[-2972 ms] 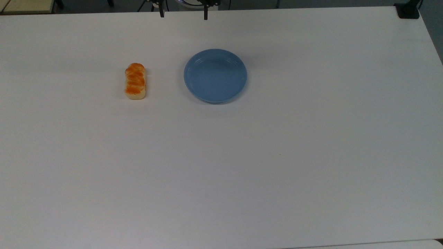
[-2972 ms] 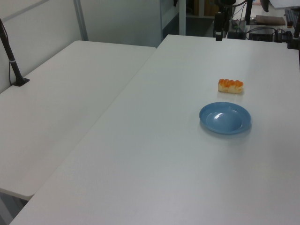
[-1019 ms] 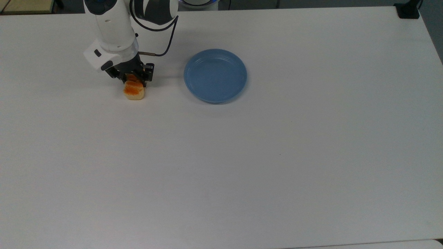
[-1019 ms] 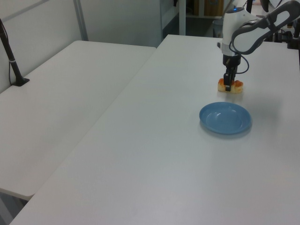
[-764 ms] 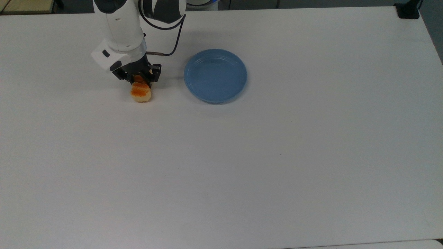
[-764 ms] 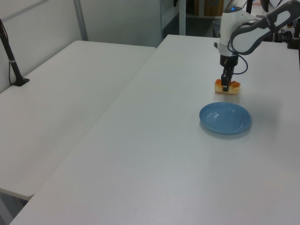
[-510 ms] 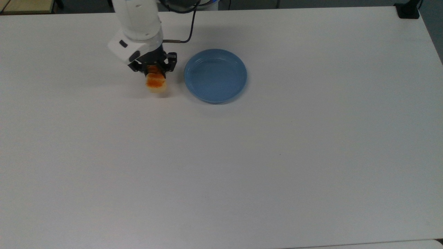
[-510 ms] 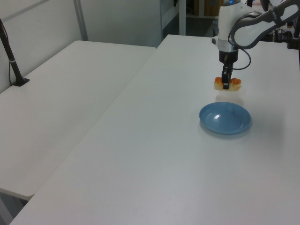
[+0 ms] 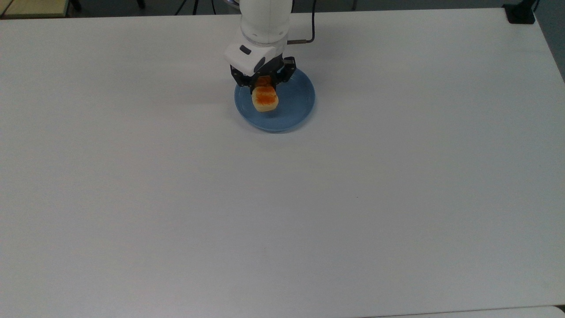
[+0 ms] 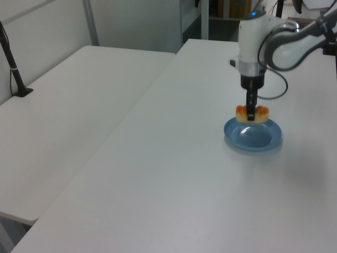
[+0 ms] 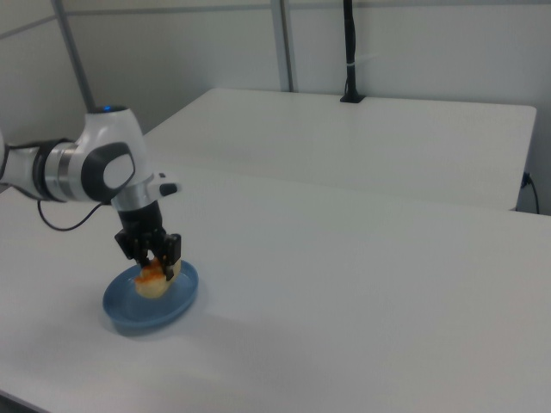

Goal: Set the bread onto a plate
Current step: 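Lift the bread roll and carry it over the blue plate, then lower the bread roll onto the plate and open the gripper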

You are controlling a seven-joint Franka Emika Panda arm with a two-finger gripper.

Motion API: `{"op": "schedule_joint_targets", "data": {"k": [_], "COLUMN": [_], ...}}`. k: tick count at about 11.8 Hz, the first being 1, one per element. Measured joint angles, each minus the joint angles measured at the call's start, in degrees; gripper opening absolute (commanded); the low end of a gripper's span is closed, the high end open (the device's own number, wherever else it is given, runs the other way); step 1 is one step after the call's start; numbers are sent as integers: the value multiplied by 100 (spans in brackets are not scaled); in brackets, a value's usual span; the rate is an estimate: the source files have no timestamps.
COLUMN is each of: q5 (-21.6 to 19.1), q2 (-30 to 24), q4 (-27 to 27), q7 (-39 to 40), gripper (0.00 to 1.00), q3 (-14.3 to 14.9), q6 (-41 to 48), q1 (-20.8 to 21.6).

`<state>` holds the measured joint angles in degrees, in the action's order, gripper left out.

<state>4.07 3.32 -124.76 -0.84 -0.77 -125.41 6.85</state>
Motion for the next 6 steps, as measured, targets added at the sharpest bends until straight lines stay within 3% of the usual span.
{"op": "schedule_joint_targets", "data": {"k": [3,5,6], "q5": [0,0,0], "q2": [79,138,185], "q4": [-427,-453,-453], "q7": [-383,-617,-673], "gripper": [53,64,64], "q3": [2,6,6], "q6": [-846,-987,-1042], "q1": [154,154,154]}}
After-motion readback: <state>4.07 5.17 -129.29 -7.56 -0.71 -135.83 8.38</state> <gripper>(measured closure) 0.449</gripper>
